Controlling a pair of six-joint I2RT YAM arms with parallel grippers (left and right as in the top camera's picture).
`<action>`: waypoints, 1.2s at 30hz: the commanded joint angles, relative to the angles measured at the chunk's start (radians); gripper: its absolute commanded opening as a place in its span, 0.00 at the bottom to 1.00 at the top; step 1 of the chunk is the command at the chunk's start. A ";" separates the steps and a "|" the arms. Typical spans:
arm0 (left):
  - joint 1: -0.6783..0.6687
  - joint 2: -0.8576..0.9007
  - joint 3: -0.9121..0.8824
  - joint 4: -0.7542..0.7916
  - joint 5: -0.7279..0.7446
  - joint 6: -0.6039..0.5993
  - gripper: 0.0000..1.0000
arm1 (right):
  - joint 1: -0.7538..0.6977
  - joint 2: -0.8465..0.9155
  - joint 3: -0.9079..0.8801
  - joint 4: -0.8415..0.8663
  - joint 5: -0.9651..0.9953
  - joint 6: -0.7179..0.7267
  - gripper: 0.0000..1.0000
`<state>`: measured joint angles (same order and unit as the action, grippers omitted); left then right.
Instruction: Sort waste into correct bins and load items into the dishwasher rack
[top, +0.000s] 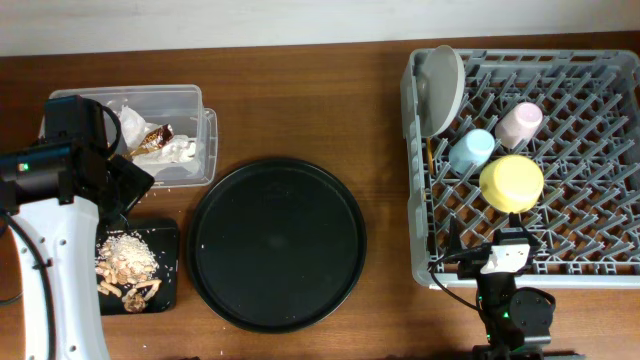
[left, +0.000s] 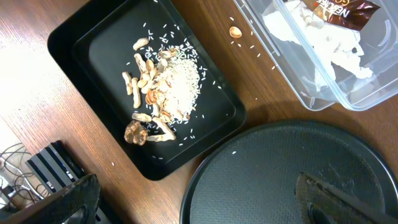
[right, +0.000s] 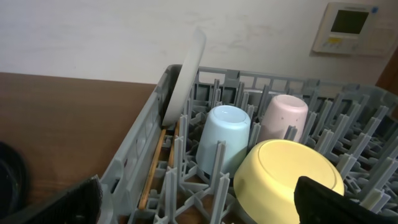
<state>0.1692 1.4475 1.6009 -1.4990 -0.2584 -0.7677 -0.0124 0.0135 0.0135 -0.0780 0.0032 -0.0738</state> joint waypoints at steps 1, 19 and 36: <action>0.004 -0.004 0.005 0.002 0.001 0.001 0.99 | -0.008 -0.010 -0.008 -0.004 0.006 0.026 0.99; 0.004 -0.004 0.005 -0.101 0.015 0.002 0.99 | -0.008 -0.010 -0.008 -0.004 0.006 0.026 0.99; -0.166 -0.836 -0.917 0.477 0.026 0.111 0.99 | -0.008 -0.010 -0.008 -0.004 0.006 0.026 0.99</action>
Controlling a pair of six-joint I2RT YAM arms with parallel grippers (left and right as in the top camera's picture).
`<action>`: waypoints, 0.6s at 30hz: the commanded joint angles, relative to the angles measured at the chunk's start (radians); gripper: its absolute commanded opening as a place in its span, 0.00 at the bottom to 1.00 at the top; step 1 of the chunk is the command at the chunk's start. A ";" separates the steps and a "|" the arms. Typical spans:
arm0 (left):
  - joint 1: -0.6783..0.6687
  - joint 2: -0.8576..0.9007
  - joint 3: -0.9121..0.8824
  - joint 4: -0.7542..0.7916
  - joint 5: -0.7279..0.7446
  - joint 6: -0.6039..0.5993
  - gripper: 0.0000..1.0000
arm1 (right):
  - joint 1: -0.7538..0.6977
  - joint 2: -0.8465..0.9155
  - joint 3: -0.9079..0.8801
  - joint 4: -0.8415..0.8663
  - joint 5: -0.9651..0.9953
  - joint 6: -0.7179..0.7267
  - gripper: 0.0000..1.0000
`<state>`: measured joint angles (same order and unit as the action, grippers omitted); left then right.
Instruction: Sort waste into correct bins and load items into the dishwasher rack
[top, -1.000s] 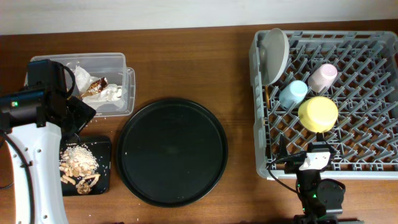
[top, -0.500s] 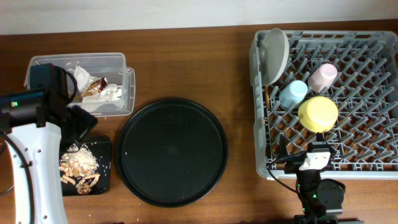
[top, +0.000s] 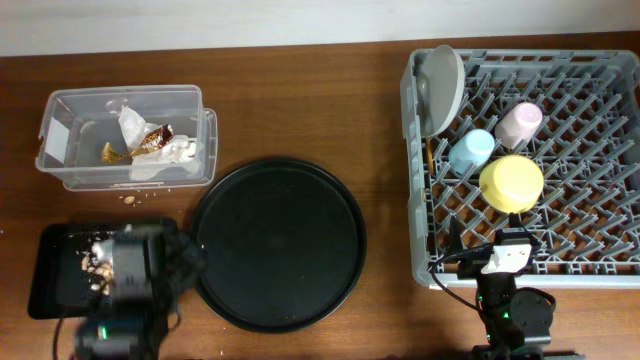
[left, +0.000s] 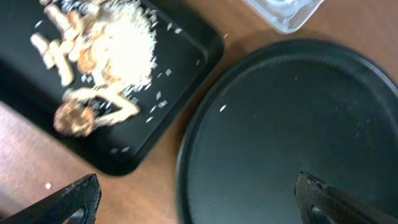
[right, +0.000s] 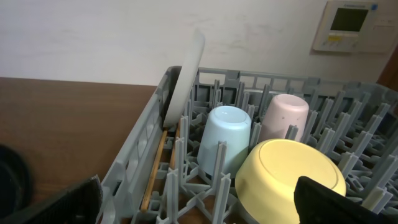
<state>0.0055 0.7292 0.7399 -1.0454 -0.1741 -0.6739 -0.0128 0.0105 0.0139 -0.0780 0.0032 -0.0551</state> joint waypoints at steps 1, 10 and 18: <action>-0.003 -0.150 -0.076 0.048 -0.058 0.017 0.99 | -0.007 -0.007 -0.008 -0.004 0.006 0.008 0.99; -0.003 -0.451 -0.480 0.727 0.140 0.407 0.99 | -0.007 -0.007 -0.008 -0.004 0.006 0.008 0.99; -0.003 -0.608 -0.731 1.107 0.275 0.531 0.99 | -0.007 -0.007 -0.008 -0.004 0.006 0.008 0.99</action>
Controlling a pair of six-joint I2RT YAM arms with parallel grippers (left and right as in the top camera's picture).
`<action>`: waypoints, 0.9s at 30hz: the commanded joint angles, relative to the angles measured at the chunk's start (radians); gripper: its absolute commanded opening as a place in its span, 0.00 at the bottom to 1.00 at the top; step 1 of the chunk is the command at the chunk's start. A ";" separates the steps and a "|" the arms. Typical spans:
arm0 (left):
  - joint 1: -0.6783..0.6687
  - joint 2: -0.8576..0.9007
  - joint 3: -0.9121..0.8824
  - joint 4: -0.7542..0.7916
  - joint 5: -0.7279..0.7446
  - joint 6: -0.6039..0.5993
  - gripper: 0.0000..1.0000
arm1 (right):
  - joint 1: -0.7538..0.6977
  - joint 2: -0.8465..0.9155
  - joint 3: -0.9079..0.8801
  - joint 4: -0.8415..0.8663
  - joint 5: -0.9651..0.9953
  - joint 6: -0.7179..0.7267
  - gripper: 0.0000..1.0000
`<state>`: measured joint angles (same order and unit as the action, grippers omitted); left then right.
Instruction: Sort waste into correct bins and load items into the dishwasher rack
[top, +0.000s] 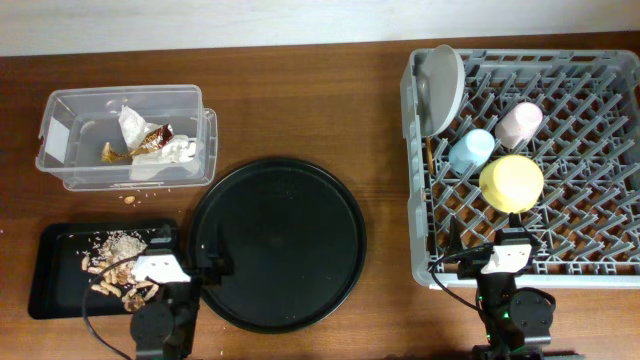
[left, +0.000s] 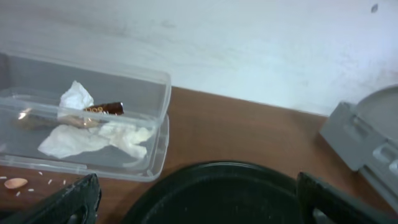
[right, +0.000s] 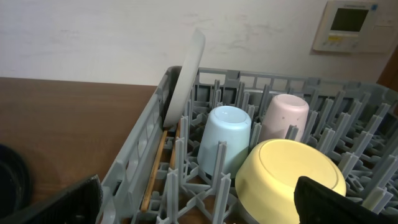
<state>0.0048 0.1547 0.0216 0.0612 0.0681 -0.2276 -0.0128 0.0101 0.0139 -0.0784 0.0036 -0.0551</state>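
Note:
The clear waste bin (top: 122, 137) at the back left holds crumpled paper (left: 93, 137) and a brown wrapper (left: 102, 109). In front of it a black rectangular tray (top: 60, 240) carries rice and food scraps. The round black plate (top: 278, 243) lies mid-table with nothing on it. The grey dishwasher rack (top: 415, 190) on the right holds a grey plate (right: 185, 78), a blue cup (right: 222, 140), a pink cup (right: 285, 118), a yellow bowl (right: 289, 180) and chopsticks (right: 155, 165). My left gripper (left: 199, 208) is open and low at the table's front, by the plate's near-left rim. My right gripper (right: 199, 208) is open at the rack's front.
A few crumbs and rice grains (top: 130, 198) lie on the wood between the bin and the tray. A wall (left: 249, 43) stands behind the table. A thermostat panel (right: 351, 25) hangs on that wall behind the rack.
My left arm was blurred over the scrap tray with its camera facing down. Now it sits low at the table's front and looks level toward the clear bin. The right arm has not moved.
My left arm stood over the left side between the clear bin and the scrap tray, open and empty, facing down at the scraps. Then it was lower over the tray's right end. Now it sits at the front edge. The rack and right arm stayed unchanged.

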 joint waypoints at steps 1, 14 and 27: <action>-0.002 -0.046 -0.013 -0.011 0.033 0.117 0.99 | -0.007 -0.007 -0.008 -0.003 0.006 0.008 0.99; -0.002 -0.150 -0.013 -0.146 -0.062 0.312 0.99 | -0.007 -0.007 -0.008 -0.003 0.006 0.008 0.99; -0.002 -0.150 -0.013 -0.145 -0.064 0.312 0.99 | -0.007 -0.007 -0.008 -0.003 0.006 0.008 0.99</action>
